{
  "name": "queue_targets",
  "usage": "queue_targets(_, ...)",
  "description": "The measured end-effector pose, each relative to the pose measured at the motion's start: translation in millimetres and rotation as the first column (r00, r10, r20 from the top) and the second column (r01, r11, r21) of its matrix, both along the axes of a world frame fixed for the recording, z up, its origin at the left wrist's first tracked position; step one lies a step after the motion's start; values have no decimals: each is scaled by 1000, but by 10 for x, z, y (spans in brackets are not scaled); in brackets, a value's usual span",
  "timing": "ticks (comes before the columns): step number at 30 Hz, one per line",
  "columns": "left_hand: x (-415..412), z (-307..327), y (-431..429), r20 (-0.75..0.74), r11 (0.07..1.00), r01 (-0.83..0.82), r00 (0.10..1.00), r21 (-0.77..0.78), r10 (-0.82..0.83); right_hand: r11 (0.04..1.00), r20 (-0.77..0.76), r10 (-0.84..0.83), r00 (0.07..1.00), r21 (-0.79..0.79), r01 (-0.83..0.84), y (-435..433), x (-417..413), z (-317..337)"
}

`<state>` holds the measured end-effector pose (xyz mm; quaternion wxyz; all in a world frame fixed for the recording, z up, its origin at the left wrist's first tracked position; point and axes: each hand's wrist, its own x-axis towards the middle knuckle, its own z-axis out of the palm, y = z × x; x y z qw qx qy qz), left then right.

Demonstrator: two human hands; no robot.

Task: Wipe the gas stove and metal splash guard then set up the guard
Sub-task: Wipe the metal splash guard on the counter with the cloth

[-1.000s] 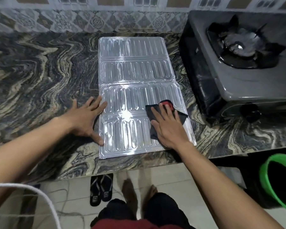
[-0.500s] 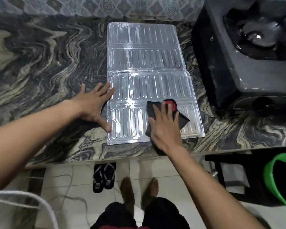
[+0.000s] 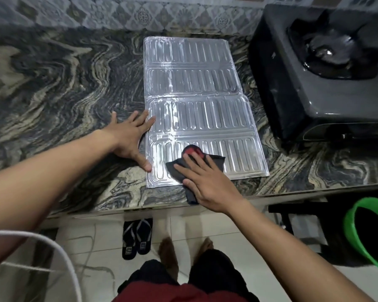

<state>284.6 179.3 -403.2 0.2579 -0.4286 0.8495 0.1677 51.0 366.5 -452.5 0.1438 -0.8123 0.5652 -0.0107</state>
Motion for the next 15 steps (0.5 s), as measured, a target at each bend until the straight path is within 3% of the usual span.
queue_targets(9,-143,93,51,109,999,-50,993,-9,51,905,32,-425,905,24,425,45,-804,34)
queue_targets(15,-416,261,218,243,989,-110,961,-95,130,878,214,-464,860,242,414,-18,-965,347)
